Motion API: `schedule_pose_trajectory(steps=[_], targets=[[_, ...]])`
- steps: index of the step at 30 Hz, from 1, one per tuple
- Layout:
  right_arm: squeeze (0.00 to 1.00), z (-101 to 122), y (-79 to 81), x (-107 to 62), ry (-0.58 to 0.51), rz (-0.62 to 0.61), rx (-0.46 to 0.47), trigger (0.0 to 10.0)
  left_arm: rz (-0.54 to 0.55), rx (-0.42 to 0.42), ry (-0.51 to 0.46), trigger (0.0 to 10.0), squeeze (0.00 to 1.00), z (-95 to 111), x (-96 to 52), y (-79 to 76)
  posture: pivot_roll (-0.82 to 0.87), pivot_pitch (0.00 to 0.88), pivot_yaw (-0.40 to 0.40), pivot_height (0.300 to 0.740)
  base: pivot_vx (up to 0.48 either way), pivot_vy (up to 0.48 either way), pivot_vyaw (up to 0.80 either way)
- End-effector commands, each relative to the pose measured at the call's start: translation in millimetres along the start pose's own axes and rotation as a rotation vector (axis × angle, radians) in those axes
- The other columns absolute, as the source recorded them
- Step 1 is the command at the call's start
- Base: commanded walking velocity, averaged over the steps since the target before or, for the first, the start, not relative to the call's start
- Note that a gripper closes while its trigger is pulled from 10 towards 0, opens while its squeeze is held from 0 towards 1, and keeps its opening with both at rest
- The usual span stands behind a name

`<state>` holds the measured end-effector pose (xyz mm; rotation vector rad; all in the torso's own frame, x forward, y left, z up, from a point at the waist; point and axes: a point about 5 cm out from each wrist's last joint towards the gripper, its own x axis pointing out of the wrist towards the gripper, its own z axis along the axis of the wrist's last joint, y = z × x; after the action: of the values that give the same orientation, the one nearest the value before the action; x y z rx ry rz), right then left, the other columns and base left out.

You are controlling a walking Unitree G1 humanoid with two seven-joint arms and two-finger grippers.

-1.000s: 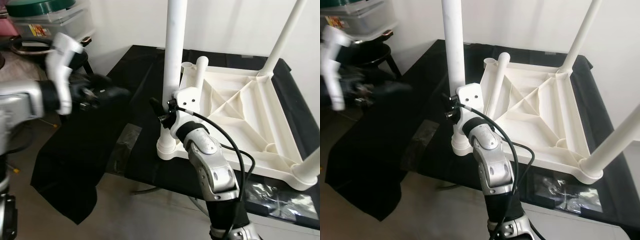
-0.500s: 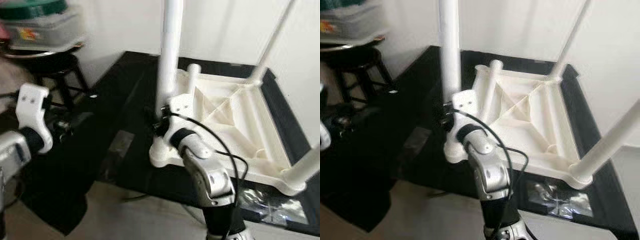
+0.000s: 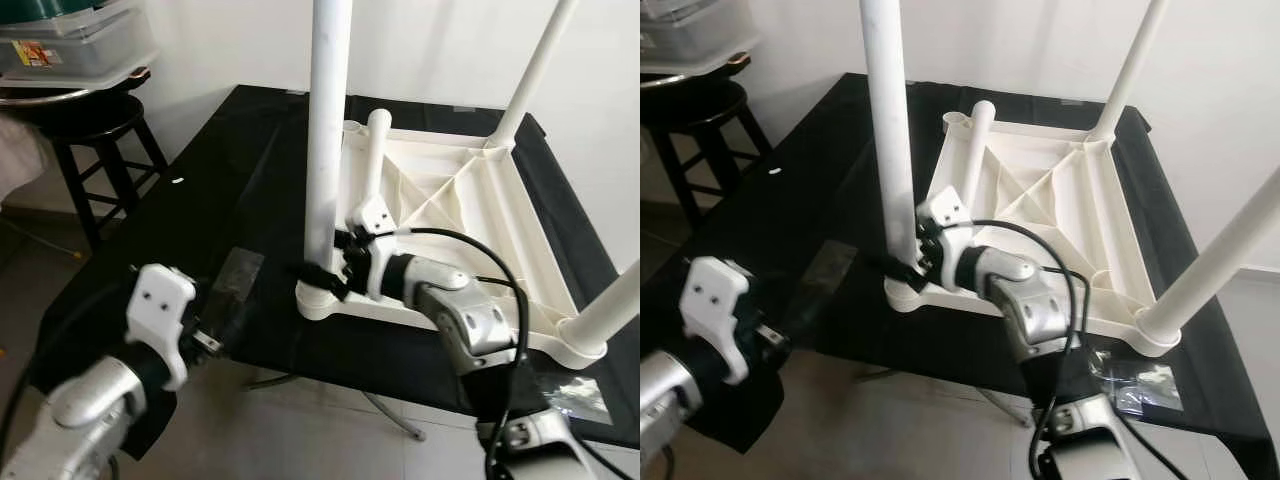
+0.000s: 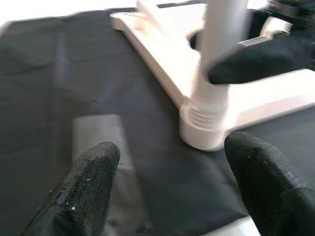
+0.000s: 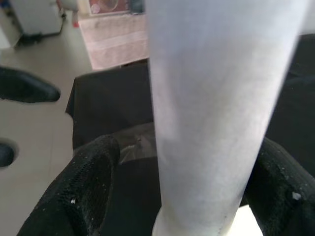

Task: Building children table

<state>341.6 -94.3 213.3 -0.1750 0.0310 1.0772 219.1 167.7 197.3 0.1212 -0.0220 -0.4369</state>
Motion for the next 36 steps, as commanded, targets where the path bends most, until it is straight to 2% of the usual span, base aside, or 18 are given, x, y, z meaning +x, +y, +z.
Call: schedule_pose_trajectory(steps=[1,2,3,4,6,9,11,14,15,16,17,18,29,31,35,36], targets=[[0.0,1.8,1.3,4.0,-0.004,0.069,-0.021,10.0,-0.007,-0.008,-0.018,10.0,0.0,-0.8,-2.9,-4.1,0.1,0.168,-0.058,0.74,0.0,0.0,0.0],[0.0,3.1,-4.2,4.3,-0.012,0.075,-0.011,10.0,-0.022,-0.043,-0.008,10.0,0.0,-5.7,-5.5,-7.2,0.1,0.179,-0.063,0.74,0.0,0.0,0.0],[0.0,3.1,-4.2,4.3,-0.012,0.075,-0.011,10.0,-0.022,-0.043,-0.008,10.0,0.0,-5.7,-5.5,-7.2,0.1,0.179,-0.063,0.74,0.0,0.0,0.0],[0.0,4.0,-10.7,5.8,-0.023,0.089,-0.006,10.0,-0.037,-0.072,-0.041,10.0,0.0,-9.5,-8.7,-12.4,0.12,0.194,-0.07,0.74,0.0,0.0,0.0],[0.0,7.2,-18.5,9.4,-0.043,0.123,0.009,10.0,-0.11,-0.074,-0.081,10.0,0.0,-15.8,-13.3,-27.0,0.12,0.204,-0.072,0.74,0.0,0.0,0.0],[0.0,7.2,-18.5,9.4,-0.043,0.123,0.009,10.0,-0.11,-0.074,-0.081,10.0,0.0,-15.8,-13.3,-27.0,0.12,0.204,-0.072,0.74,0.0,0.0,0.0],[0.0,14.2,-23.7,14.1,-0.06,0.143,-0.006,10.0,-0.174,-0.089,-0.139,10.0,0.0,-12.4,-16.1,-36.3,0.12,0.231,-0.073,0.74,0.0,0.0,0.0],[0.0,18.3,-26.4,16.3,-0.065,0.146,-0.022,10.0,-0.184,-0.107,-0.16,10.0,0.0,-10.8,-17.8,-38.0,0.12,0.242,-0.072,0.74,0.0,0.0,0.0],[0.0,21.4,-28.1,17.3,-0.07,0.158,-0.03,9.1,-0.187,-0.122,-0.174,10.0,0.0,-9.9,-20.0,-38.5,0.12,0.249,-0.072,0.74,0.0,0.0,0.0],[0.0,22.9,-29.7,17.4,-0.073,0.176,-0.036,9.1,-0.183,-0.128,-0.183,10.0,0.0,-10.2,-21.9,-39.3,0.12,0.253,-0.072,0.74,0.0,0.0,0.0],[0.0,23.2,-30.6,16.5,-0.072,0.195,-0.038,1.2,-0.175,-0.128,-0.186,10.0,0.0,-10.8,-24.0,-39.4,0.12,0.261,-0.075,0.74,0.0,0.0,0.0],[0.0,23.0,-30.8,15.4,-0.071,0.215,-0.039,0.0,-0.166,-0.131,-0.189,10.0,0.0,-11.3,-25.5,-39.2,0.12,0.261,-0.075,0.74,0.0,0.0,0.0],[0.0,24.5,-32.9,11.3,-0.089,0.299,-0.072,0.0,-0.109,-0.131,-0.216,10.0,0.0,-18.5,-33.0,-40.4,0.07,0.254,-0.09,0.74,0.0,0.0,0.0],[0.0,25.8,-35.0,11.5,-0.097,0.273,-0.086,0.0,-0.099,-0.134,-0.221,10.0,0.0,-19.3,-32.9,-40.1,0.06,0.246,-0.089,0.74,0.0,0.0,0.0],[0.0,32.9,-37.3,4.5,-0.158,0.111,-0.111,0.0,-0.079,-0.117,-0.218,10.0,0.0,-23.1,-26.6,-38.4,0.04,0.224,-0.08,0.74,0.0,0.0,0.0],[0.0,32.9,-37.3,4.5,-0.158,0.111,-0.111,0.0,-0.079,-0.117,-0.218,10.0,0.0,-23.1,-26.6,-38.4,0.04,0.224,-0.08,0.74,0.0,0.0,0.0]])
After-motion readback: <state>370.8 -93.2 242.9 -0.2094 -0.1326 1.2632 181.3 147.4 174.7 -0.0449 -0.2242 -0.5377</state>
